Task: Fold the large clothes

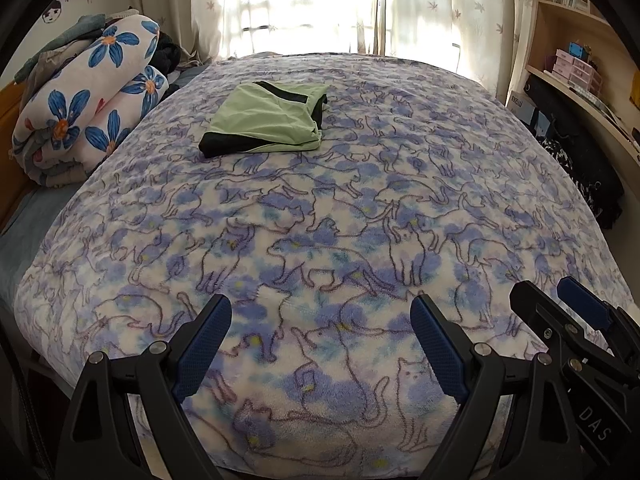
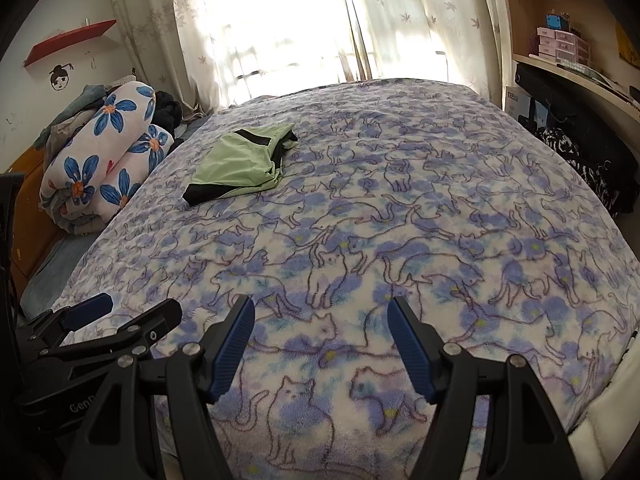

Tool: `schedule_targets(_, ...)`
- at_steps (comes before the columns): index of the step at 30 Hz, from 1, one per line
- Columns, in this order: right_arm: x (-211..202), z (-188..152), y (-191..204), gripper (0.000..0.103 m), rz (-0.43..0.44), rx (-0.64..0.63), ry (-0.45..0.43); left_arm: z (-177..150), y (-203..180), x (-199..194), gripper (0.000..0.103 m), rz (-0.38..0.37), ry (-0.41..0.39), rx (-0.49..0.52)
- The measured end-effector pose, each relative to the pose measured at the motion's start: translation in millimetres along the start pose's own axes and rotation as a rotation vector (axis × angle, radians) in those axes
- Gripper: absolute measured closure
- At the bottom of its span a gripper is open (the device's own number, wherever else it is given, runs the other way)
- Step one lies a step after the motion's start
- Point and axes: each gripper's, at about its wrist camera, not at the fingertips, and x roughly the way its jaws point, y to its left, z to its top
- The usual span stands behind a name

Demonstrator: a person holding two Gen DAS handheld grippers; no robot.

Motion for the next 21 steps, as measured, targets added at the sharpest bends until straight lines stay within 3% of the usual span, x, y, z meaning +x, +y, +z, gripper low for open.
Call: schedule_targets(21, 3.7, -3.1, 0.9, 0.034, -0.001, 0.004, 0.005, -4.6, 2.7, 6.1, 0.014, -0.003, 0.023, -0.006)
